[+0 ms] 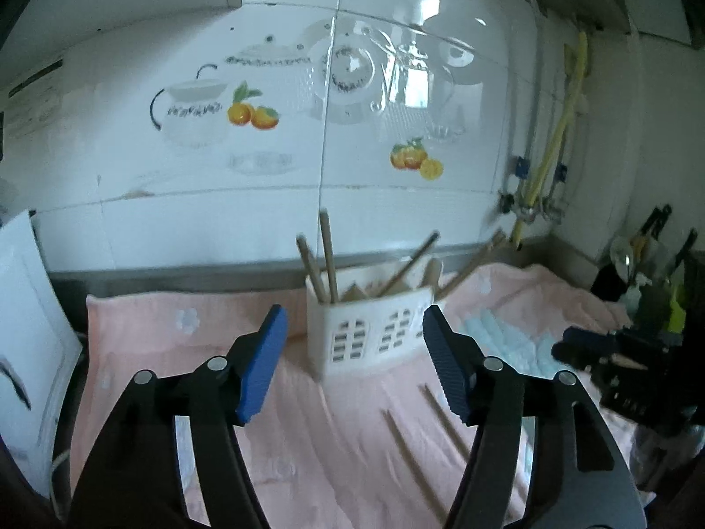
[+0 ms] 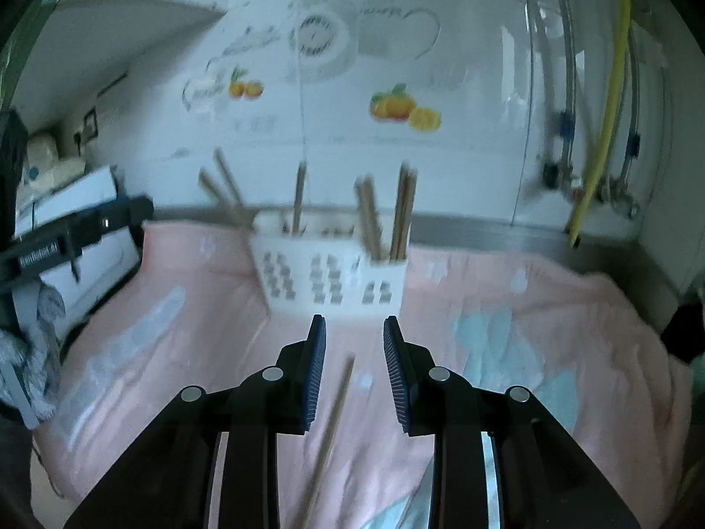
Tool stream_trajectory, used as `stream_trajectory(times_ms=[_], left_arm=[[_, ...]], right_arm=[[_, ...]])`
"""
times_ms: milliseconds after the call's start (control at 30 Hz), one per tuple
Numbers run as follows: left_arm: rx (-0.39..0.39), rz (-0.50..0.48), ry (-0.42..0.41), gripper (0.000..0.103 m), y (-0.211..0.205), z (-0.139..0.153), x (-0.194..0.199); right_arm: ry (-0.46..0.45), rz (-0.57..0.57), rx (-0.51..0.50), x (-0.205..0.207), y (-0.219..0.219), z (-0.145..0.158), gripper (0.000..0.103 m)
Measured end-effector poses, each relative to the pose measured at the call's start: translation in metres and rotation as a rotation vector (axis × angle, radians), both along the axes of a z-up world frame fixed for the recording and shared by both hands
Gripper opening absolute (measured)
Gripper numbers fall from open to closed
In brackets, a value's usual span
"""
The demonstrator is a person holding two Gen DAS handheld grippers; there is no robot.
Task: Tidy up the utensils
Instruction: 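Move both open tools back to the last chopsticks on the towel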
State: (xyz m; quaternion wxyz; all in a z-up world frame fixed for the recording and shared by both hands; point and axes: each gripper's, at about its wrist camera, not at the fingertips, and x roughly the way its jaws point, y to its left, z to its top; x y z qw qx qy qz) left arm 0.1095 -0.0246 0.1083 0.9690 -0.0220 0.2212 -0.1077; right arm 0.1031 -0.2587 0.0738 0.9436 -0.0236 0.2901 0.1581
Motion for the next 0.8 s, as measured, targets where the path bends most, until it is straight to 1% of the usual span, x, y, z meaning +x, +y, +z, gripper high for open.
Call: stream_trajectory(times_ms=[100, 267, 367, 433, 467, 733, 800], left_arm=[[0.008, 0.012, 0.013, 0.07, 0.001, -0.014, -0.012], [-0.022, 0.033, 0.049, 0.073, 0.009, -0.036, -0.028], [-0.018, 0.062, 0.061, 0.077, 0.012, -0.048, -0.037], [-0.022, 0.069, 0.074, 0.077, 0.014, -0.055, -0.041], [-0.027, 0.069, 0.081, 0.077, 0.015, -0.059, -0.043], [-0.058, 0.092, 0.15, 0.077, 0.019, -0.089, -0.052], [-0.064, 0.098, 0.165, 0.077, 0.02, -0.095, -0.052]], right_arm=[[0.039, 0.004, 0.0, -0.013, 0.005, -0.024, 0.027], [0.103, 0.002, 0.002, -0.029, 0.013, -0.061, 0.027], [0.139, 0.0, -0.009, -0.035, 0.019, -0.082, 0.027], [0.166, 0.0, -0.023, -0.039, 0.024, -0.097, 0.027], [0.187, 0.002, -0.011, -0.041, 0.025, -0.104, 0.027], [0.258, -0.021, -0.011, -0.041, 0.027, -0.135, 0.027], [0.271, -0.028, -0.005, -0.04, 0.027, -0.139, 0.025]])
